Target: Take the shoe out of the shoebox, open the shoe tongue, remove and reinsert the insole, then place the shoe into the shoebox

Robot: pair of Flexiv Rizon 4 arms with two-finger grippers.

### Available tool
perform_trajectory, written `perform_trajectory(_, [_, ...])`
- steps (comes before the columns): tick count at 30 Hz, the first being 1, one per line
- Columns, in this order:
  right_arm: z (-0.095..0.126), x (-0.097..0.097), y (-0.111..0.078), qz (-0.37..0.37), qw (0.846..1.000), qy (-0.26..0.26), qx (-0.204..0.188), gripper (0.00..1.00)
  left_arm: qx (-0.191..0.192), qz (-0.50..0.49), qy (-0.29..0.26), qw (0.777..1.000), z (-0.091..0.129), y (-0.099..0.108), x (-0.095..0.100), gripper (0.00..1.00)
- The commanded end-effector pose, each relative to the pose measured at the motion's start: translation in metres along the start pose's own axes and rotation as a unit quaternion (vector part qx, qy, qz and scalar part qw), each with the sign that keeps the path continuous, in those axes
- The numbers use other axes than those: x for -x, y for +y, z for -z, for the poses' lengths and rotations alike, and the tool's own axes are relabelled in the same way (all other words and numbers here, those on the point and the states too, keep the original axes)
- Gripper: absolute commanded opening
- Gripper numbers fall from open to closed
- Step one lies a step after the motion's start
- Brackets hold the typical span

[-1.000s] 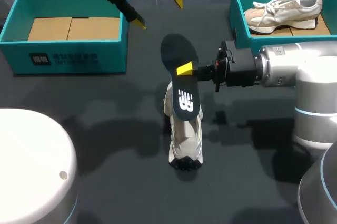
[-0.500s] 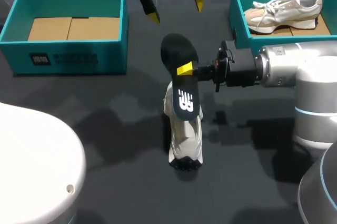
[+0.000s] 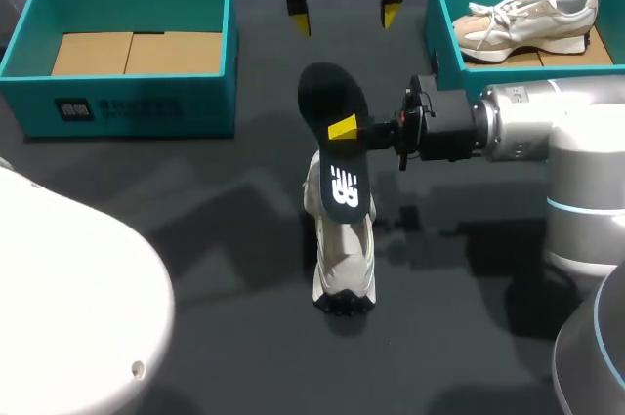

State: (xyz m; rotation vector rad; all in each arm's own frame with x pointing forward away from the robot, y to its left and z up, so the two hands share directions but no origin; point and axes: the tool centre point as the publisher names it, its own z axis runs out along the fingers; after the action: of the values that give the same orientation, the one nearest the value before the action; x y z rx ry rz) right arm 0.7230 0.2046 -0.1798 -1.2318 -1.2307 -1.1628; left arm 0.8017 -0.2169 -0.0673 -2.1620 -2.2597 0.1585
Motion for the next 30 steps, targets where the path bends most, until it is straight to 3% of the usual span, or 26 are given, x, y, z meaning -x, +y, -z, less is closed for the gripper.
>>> perform_trajectory(1, [-0.001,0.000,-0.001,0.000,1.000,-0.001,0.001,0.00,-0.002,-0.002,0.042,0.999,-0.001,0.001,0.006,1.00])
perform_trajectory(12, [-0.001,0.000,-0.001,0.000,1.000,-0.001,0.001,0.00,-0.010,0.004,-0.006,1.000,-0.003,-0.004,0.000,1.00])
perform_trajectory(30, [-0.001,0.000,-0.001,0.000,1.000,-0.001,0.001,0.00,0.003,0.024,-0.128,0.991,-0.002,-0.022,-0.036,1.00])
